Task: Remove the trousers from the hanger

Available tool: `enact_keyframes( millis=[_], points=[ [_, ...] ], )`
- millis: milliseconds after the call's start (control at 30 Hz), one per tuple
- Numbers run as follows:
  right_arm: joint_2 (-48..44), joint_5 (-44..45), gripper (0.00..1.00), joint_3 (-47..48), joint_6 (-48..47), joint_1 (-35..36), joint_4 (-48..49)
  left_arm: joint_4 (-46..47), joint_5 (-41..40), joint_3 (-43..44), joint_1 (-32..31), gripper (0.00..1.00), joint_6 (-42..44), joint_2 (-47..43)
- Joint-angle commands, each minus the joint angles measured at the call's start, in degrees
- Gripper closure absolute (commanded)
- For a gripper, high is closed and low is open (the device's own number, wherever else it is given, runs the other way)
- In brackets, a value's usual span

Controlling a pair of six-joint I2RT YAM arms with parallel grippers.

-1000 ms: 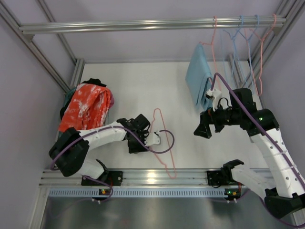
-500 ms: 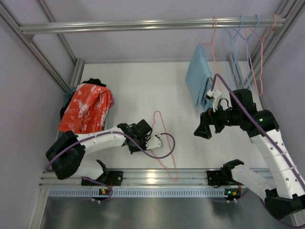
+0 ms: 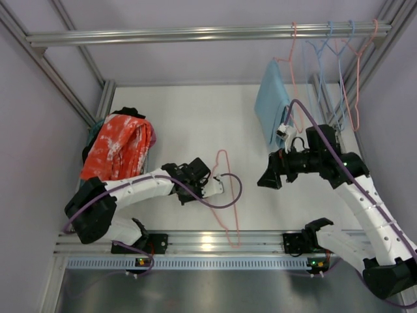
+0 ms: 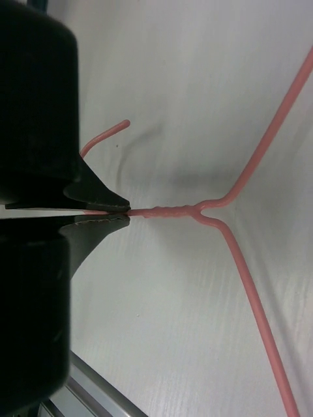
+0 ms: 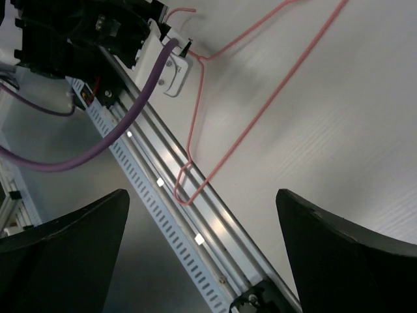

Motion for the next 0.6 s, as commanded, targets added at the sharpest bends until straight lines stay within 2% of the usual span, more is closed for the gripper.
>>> enact_keyframes(
  millis=[0, 300, 400, 433, 567],
  points=[
    [1.2, -4.2, 0.05, -4.0, 9.2, 1.5, 11.8, -4.2, -0.4, 5.1, -0.1, 1.0, -0.1, -1.8],
    [5.9, -6.6, 0.08, -14.8, 23.1, 3.4, 30.3, -7.6, -1.1, 9.5, -0.1, 1.0, -0.4, -2.7],
    [6.8, -8.0, 0.09, -20.5, 29.6, 5.3, 40.1, -8.4, -1.0, 10.5, -0.1, 1.0, -0.5, -2.3],
    [7.0, -7.8, 0.09, -21.7, 30.8, 6.9, 44.7, -8.8, -1.0, 10.9, -0.1, 1.0, -0.6, -2.0],
    [9.0, -4.1, 0.14, -25.4, 36.4, 9.7, 53.0, -9.4, -1.0, 11.2, -0.1, 1.0, -0.9, -1.9]
  ],
)
